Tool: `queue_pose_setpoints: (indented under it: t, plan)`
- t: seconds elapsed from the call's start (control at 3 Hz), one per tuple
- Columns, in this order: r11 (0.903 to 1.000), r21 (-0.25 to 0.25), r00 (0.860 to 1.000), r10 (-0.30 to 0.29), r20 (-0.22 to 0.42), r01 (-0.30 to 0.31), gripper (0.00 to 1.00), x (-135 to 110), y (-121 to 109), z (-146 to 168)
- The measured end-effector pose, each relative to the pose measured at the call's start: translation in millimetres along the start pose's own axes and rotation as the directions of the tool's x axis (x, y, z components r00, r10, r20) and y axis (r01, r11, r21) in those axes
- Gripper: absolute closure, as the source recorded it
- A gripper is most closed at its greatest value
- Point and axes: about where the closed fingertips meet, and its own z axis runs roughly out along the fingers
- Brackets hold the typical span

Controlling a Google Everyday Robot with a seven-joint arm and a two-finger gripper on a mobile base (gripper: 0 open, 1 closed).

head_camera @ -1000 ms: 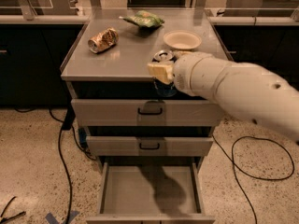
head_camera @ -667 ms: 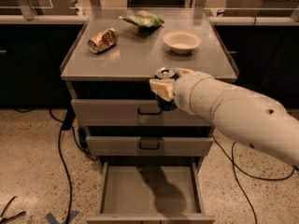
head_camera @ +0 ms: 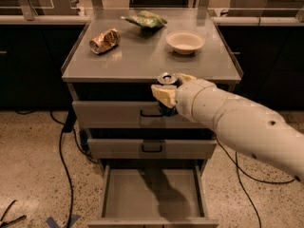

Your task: Place pepsi can into bottom drawer

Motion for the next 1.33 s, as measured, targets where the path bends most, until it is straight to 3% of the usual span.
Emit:
queue_pose_setpoints:
  t: [0.67, 1.0, 1.33]
  plan:
    - [0.9933, -0.028, 0.993, 0.113, 0.04, -0.112, 1.0, 79.2, 5.0, -0.9]
    - [0.9833, -0.06, 0.984, 0.174, 0.031, -0.172, 1.0, 133.9, 11.8, 5.2]
    - [0.9746, -0.085, 0.978, 0.208, 0.0, -0.207, 1.0, 168.6, 20.9, 12.5]
